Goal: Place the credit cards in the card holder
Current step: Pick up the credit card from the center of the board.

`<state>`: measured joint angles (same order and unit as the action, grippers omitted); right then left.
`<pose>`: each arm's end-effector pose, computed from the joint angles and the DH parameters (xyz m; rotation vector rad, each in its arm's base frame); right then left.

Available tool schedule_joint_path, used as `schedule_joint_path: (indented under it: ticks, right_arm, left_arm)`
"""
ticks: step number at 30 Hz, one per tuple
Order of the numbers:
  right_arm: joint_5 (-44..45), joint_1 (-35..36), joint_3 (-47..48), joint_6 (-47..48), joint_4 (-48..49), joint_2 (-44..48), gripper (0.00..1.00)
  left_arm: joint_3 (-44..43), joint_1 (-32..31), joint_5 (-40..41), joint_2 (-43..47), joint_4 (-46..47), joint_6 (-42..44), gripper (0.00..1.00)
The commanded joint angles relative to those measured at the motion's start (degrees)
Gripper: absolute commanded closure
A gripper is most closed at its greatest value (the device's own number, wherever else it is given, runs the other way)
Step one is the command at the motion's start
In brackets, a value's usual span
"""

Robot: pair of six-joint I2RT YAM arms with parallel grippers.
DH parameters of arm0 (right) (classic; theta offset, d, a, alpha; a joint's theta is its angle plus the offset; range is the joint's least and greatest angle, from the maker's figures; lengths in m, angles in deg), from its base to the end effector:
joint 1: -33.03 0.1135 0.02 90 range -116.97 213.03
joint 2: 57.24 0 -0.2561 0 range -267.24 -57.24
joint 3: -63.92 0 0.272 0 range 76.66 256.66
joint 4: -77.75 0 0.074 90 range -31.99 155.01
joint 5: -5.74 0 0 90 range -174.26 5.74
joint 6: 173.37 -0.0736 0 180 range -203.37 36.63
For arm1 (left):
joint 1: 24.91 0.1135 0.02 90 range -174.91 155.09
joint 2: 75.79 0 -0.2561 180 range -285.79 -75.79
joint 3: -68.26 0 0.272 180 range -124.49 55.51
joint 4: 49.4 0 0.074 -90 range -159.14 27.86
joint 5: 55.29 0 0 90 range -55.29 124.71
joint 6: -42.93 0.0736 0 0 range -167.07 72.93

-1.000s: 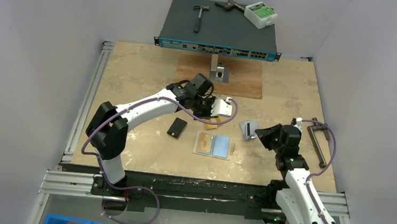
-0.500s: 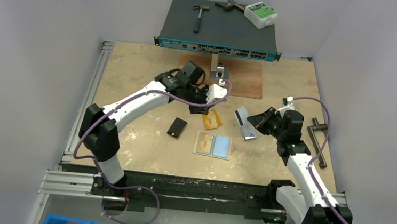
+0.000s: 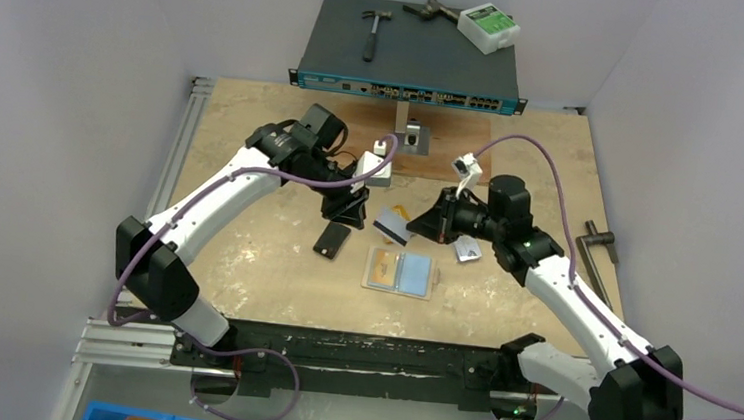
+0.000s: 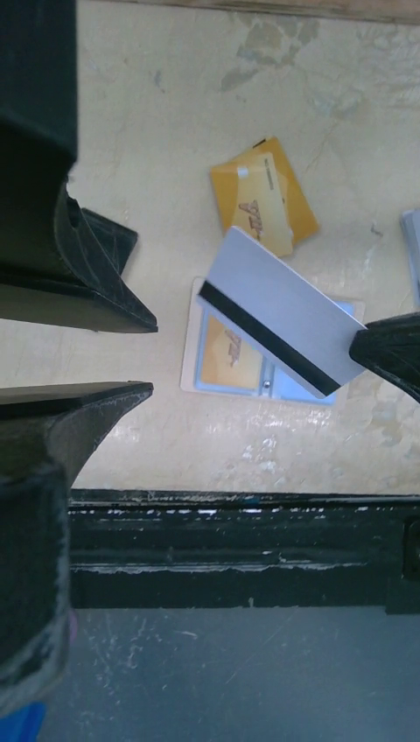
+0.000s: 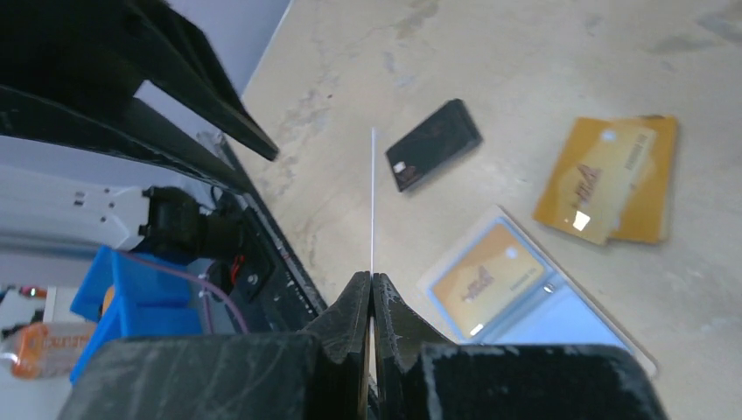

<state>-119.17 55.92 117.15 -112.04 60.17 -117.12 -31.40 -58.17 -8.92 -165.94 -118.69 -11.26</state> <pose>0.2454 0.1493 0.2484 -0.3157 2.0868 1.1672 0.2673 -0.2361 0.3046 1.6008 1.8608 -0.9619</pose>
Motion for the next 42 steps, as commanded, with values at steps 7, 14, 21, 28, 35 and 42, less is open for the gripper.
schedule_joint_path:
  ticks: [7, 14, 21, 28, 35, 42]
  right_arm:
    - [-3.78, 11.15, 10.7, 8.16, -7.43, -4.89, 1.0]
    - [-4.41, 13.98, 15.35, 10.91, -10.6, -7.1, 1.0]
    - [-4.93, 15.25, 19.08, 12.62, -12.27, -8.44, 1.0]
    - [-5.13, 15.91, 20.76, 14.03, -13.96, -9.12, 1.0]
    - [-5.14, 16.23, 20.99, 14.42, -14.2, -9.6, 1.0]
    - [-3.03, 16.37, 21.55, 14.36, -13.62, -9.01, 1.0]
  left_arm:
    - [-3.34, 0.99, -7.7, 4.03, -7.09, 7.96, 0.72]
    - [-7.53, 0.91, -13.62, -0.78, -20.39, 17.52, 0.71]
    - [-5.45, 0.84, -10.8, -0.57, -14.66, 11.88, 0.71]
    - [-4.08, 0.94, -7.74, 0.48, -10.27, 8.47, 0.71]
    - [-3.35, 0.99, -6.65, 1.15, -8.67, 7.71, 0.67]
    - [-4.38, 0.95, -10.23, -0.39, -15.29, 12.1, 0.67]
